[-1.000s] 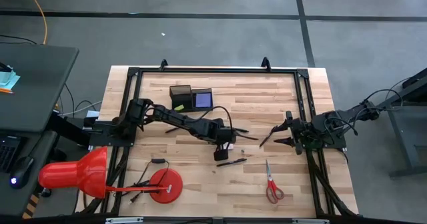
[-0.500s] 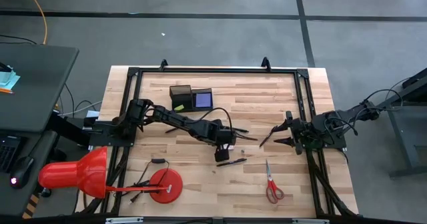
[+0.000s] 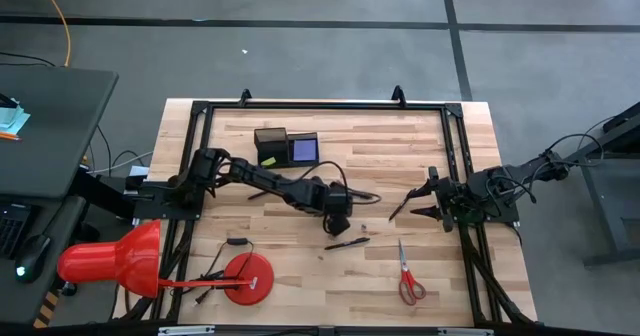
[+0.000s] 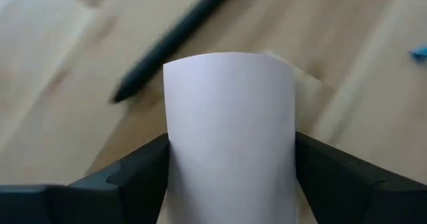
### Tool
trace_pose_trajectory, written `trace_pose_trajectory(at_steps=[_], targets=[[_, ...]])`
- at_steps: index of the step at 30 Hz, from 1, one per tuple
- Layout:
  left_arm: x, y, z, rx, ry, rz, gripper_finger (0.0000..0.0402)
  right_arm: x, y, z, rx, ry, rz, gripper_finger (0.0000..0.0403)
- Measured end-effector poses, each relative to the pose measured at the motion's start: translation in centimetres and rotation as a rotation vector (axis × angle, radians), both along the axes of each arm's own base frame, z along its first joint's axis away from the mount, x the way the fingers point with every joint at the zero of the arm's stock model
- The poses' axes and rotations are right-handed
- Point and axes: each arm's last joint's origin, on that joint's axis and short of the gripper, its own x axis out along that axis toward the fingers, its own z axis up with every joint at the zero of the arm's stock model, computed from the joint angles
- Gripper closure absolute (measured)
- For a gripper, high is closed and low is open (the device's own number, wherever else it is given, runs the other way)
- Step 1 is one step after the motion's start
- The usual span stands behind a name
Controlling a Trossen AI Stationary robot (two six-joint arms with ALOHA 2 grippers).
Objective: Pick and place office supplies into organizer
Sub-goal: Put the pink sticky note into the desk organizer
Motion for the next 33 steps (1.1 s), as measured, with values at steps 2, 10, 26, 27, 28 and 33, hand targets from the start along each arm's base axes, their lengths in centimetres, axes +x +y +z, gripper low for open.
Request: trace_pose_trajectory(at_steps=[2,10,26,27,28,33], targets=[[-0.2,0.0,0.4,-0.006,-0.008,0.055,0.0119,0.0,0.0,0.0,0.0,0.0,0.0,0.0196],[-0.9,0.1,3.0,-0.076,-0.012,0.329,0.0119,0.0,0.0,0.0,0.0,0.0,0.0,0.0196],[-1.1,4.1,7.1,-0.059,-0.082,0.762,0.0119,0.0,0.0,0.0,0.0,0.0,0.0,0.0196],[-1.2,4.7,7.1,-0.061,-0.081,0.772,0.0119,0.0,0.0,0.0,0.001,0.0,0.0,0.0196],[-1.2,5.3,7.2,-0.07,-0.082,0.785,0.0119,0.0,0.0,0.0,0.001,0.0,0.0,0.0196],[-1.9,8.3,7.6,-0.105,-0.095,0.867,0.0119,0.0,0.0,0.0,0.0,0.0,0.0,0.0196]])
